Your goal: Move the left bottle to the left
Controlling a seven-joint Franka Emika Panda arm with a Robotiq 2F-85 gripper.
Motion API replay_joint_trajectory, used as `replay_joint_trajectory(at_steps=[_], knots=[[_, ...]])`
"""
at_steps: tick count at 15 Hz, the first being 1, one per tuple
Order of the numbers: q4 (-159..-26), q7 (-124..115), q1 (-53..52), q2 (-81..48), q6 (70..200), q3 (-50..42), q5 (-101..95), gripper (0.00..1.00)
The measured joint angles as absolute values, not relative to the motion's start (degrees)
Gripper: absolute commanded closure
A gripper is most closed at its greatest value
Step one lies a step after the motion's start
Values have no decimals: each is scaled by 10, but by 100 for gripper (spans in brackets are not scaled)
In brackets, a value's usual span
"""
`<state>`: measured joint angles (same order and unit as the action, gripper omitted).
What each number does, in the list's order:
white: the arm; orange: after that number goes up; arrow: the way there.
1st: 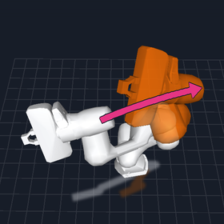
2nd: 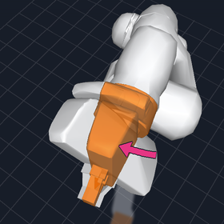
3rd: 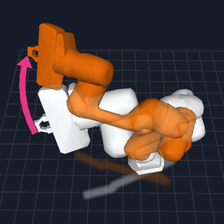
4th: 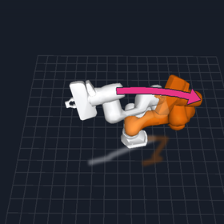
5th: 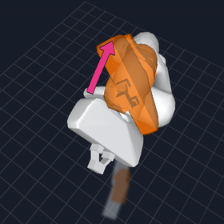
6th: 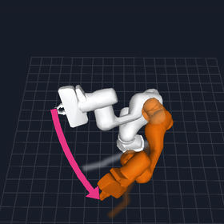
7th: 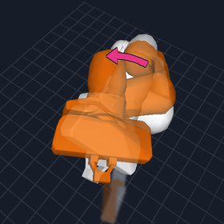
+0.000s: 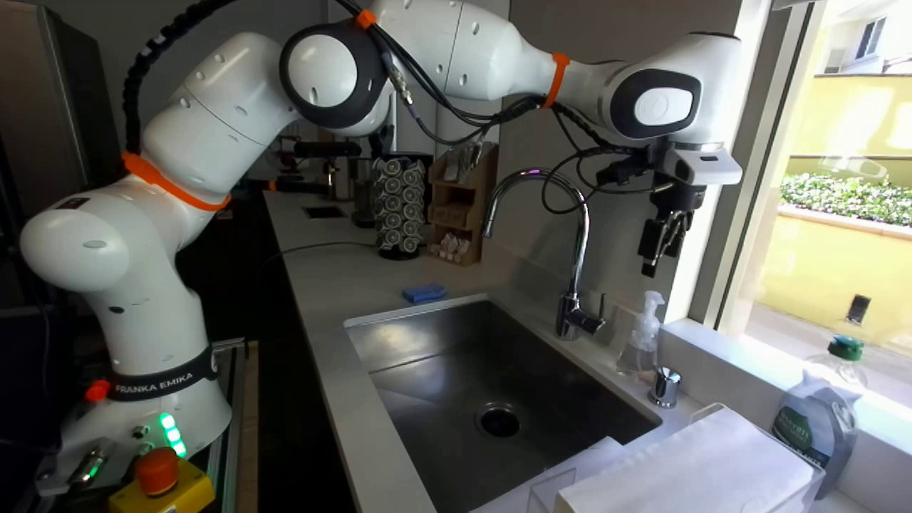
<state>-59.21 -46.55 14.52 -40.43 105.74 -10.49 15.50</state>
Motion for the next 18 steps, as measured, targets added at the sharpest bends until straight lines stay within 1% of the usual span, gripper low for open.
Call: replay_joint_trajectory(at_steps=[7,13,18], knots=[[-587,-276,161,-404,976,-100,143,0],[-585,-258,161,-404,971,-98,139,0],[-585,-117,161,-404,969,-92,117,0]])
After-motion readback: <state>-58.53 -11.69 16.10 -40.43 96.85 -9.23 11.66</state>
